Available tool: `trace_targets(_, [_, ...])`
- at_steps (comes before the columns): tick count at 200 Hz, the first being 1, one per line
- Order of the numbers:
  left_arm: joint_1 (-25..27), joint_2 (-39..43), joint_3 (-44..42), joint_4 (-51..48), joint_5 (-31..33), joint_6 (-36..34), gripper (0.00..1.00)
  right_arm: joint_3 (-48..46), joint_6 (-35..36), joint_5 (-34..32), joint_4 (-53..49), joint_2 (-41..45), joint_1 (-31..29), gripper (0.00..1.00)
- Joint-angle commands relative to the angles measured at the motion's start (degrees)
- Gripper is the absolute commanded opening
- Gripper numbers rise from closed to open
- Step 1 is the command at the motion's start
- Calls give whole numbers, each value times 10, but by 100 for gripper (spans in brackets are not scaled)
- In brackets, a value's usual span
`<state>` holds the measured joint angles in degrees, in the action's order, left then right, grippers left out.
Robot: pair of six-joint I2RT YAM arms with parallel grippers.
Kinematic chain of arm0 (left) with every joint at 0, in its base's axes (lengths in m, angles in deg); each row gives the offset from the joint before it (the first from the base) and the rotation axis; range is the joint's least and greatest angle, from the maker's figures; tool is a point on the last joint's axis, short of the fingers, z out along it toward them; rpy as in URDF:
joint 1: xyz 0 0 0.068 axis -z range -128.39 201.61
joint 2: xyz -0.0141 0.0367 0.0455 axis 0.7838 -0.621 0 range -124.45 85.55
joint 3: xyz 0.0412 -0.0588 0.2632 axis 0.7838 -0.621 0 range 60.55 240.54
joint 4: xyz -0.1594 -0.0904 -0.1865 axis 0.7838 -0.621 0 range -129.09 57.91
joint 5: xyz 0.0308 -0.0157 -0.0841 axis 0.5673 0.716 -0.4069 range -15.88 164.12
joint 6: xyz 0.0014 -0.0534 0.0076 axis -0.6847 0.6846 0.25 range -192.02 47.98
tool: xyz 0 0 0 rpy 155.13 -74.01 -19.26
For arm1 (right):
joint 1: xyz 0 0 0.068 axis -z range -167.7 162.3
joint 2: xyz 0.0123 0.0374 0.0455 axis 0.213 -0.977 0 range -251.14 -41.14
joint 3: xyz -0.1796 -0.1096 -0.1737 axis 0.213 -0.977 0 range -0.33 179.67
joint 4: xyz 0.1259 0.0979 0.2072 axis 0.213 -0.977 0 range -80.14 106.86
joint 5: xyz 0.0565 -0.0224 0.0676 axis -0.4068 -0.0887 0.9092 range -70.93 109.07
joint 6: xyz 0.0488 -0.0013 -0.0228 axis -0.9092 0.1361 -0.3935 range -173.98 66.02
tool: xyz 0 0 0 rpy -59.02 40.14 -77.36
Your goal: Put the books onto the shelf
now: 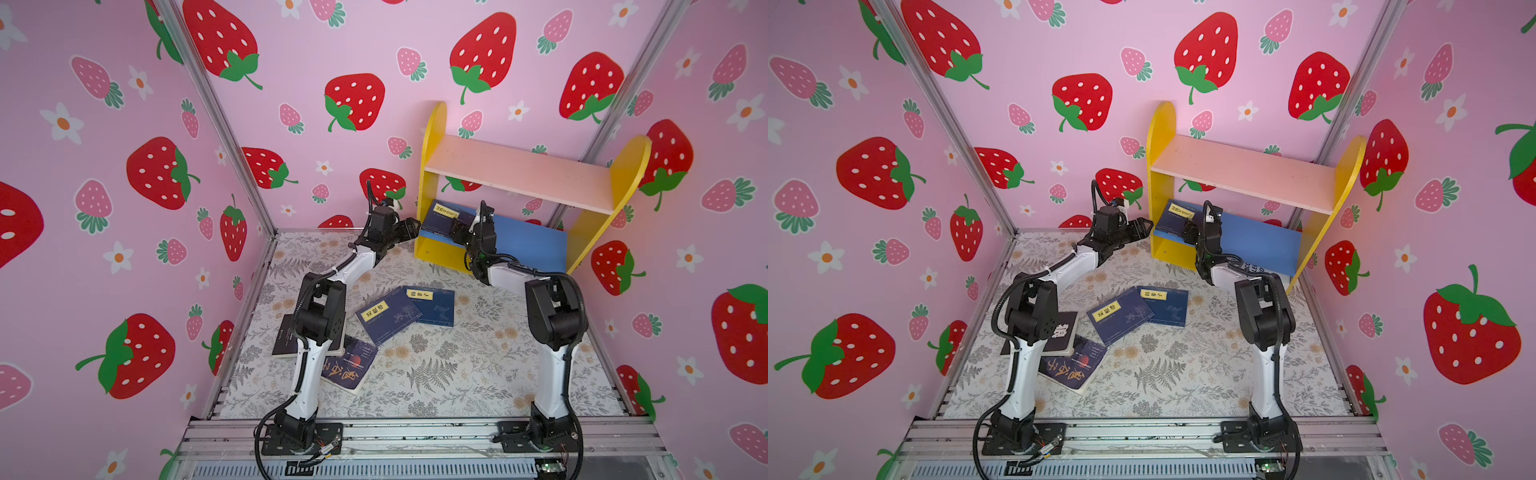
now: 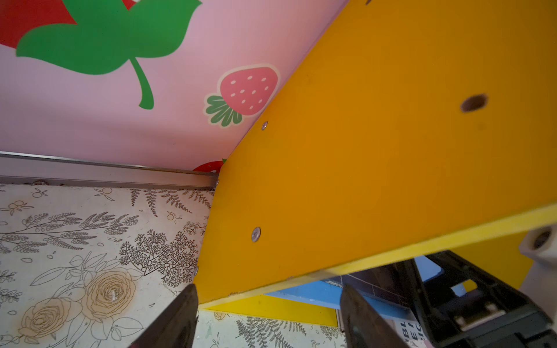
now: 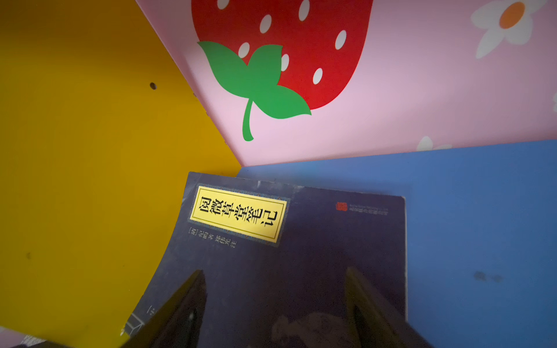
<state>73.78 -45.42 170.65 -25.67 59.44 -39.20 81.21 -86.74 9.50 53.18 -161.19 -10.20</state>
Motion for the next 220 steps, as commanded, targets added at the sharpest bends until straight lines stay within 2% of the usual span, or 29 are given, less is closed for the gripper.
trace_targets(1, [-1,-8,26,23,-9,4,75,-11,-8,-32,-60,-8,4,79])
trace_targets(32, [0,-13,25,29,-14,14,76,3,-44,-79,-72,-8,21,79])
trace_targets(60, [0,-11,13,35,-10,15,76,25,-88,-8,-106,-14,43,68])
trace_targets(97, [0,-9,6,38,-14,20,76,35,-92,121,-134,-18,51,54])
trace_targets(121, [0,-2,-7,45,-14,23,75,20,-111,169,-119,-14,51,44])
trace_targets(166, [0,8,-24,51,-14,28,75,7,-136,204,-84,-5,50,27])
trace_targets(220, [-2,19,-43,57,-15,33,75,1,-151,220,-65,1,52,17])
